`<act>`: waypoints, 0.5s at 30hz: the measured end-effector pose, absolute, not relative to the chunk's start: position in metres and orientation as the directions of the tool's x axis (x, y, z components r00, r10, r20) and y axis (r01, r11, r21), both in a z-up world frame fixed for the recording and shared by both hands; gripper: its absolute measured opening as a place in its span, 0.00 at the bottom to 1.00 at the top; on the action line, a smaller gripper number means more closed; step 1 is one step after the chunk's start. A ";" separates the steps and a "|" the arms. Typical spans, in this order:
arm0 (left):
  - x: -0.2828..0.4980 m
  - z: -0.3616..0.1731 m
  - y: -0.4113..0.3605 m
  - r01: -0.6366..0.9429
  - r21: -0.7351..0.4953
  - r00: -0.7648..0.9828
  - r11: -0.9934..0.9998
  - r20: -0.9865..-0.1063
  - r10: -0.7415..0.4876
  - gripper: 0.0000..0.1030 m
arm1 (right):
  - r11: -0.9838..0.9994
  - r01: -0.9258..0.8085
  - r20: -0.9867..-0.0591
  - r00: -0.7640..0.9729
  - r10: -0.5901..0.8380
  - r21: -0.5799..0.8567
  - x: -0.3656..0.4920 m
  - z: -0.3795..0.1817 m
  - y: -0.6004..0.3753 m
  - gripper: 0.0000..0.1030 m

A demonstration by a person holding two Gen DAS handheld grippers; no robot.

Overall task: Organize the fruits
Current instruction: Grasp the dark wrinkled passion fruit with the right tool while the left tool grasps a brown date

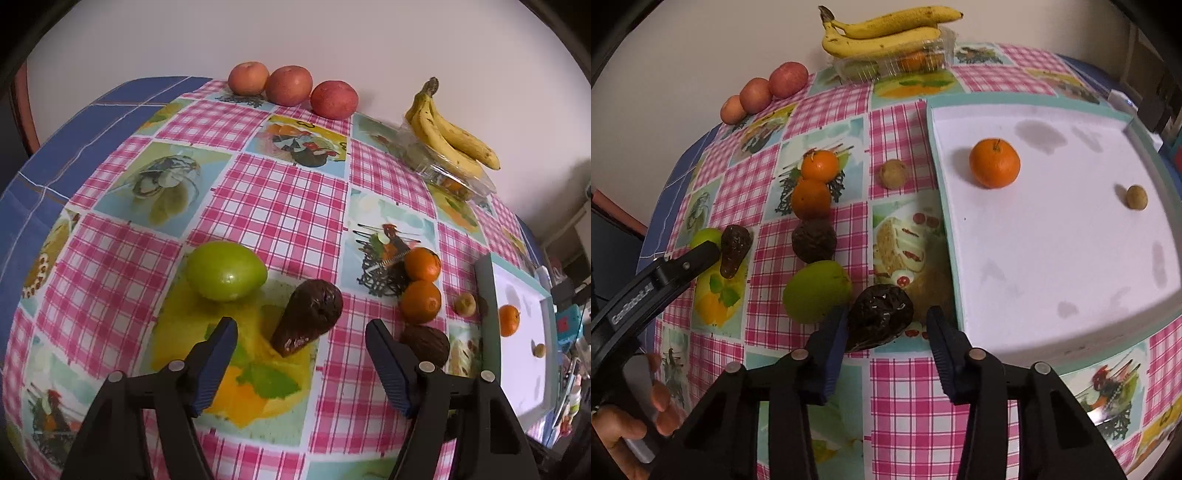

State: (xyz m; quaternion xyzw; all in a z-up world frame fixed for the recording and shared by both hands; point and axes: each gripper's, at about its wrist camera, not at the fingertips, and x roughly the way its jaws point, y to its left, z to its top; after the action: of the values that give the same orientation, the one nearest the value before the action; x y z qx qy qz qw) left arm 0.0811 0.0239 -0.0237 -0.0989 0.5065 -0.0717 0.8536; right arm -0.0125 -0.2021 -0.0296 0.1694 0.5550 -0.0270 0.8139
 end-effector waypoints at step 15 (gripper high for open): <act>0.088 -0.041 0.027 0.022 -0.257 0.434 0.966 -0.868 -0.241 0.37 | 0.926 0.227 -0.903 0.379 0.201 0.302 -0.012 -0.036 -0.201 0.38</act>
State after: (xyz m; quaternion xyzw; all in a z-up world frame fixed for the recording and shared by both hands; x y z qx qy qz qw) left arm 0.0881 0.0274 -0.0411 -0.1040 0.5261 -0.0782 0.8404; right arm -0.0121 -0.2011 -0.0361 0.1924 0.5573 -0.0080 0.8077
